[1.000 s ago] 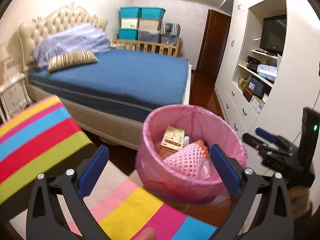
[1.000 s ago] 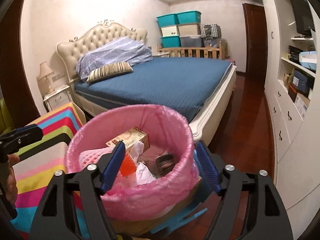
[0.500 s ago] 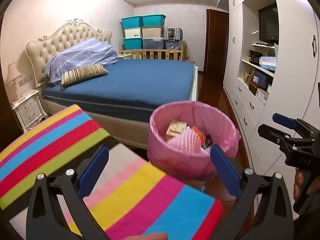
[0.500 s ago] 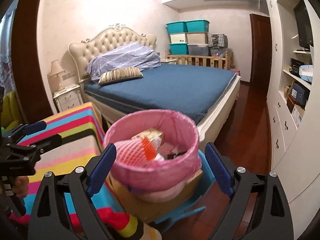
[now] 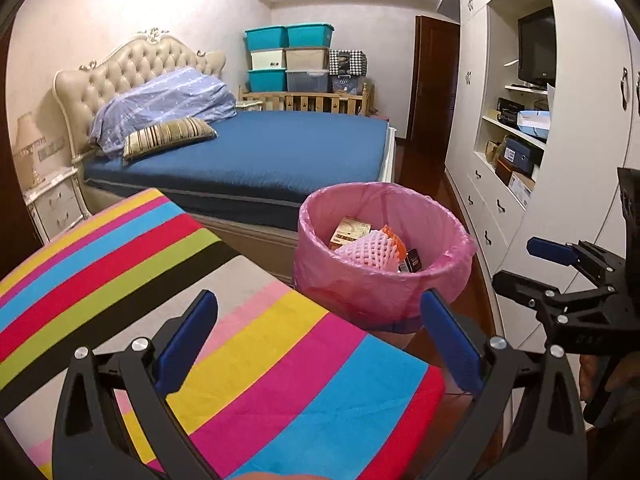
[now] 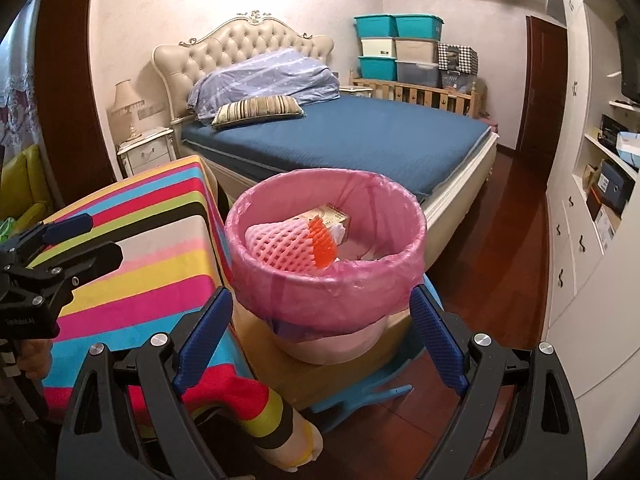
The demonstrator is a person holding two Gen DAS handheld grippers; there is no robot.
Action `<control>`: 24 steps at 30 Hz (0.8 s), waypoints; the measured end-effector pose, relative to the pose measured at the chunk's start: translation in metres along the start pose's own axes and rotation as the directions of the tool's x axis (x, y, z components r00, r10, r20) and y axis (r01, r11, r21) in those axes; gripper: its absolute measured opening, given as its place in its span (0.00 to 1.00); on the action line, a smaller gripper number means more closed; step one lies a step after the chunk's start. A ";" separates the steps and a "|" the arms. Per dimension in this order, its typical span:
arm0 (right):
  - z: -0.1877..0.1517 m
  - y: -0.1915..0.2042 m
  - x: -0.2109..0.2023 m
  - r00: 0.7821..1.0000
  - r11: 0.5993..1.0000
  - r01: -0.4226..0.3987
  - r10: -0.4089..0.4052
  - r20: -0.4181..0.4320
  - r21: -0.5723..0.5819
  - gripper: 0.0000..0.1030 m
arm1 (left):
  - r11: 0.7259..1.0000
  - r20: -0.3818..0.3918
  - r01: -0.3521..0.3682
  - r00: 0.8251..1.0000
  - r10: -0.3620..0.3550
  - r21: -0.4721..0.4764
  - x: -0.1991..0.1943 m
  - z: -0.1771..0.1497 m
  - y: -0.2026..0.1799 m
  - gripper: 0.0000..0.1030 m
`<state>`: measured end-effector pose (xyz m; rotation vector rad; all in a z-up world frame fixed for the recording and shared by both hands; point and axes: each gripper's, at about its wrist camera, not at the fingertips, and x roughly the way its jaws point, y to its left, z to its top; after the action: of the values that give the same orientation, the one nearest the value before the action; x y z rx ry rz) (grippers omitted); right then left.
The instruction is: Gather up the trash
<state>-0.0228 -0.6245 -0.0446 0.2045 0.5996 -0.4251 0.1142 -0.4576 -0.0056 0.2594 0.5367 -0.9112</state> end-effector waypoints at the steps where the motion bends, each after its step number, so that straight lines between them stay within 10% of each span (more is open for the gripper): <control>1: 0.001 -0.001 0.000 1.000 1.000 -0.002 0.002 0.002 0.007 0.82 | 1.000 0.002 -0.001 1.000 0.001 0.007 0.000 0.000 -0.002 0.95; 24: 0.000 0.005 -0.005 0.999 0.999 -0.032 0.032 0.013 -0.018 0.82 | 0.999 -0.013 0.006 1.000 -0.006 0.039 0.008 -0.004 -0.008 0.95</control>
<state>-0.0239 -0.6182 -0.0413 0.1942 0.5859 -0.3902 0.1105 -0.4662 -0.0130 0.2998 0.5323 -0.9272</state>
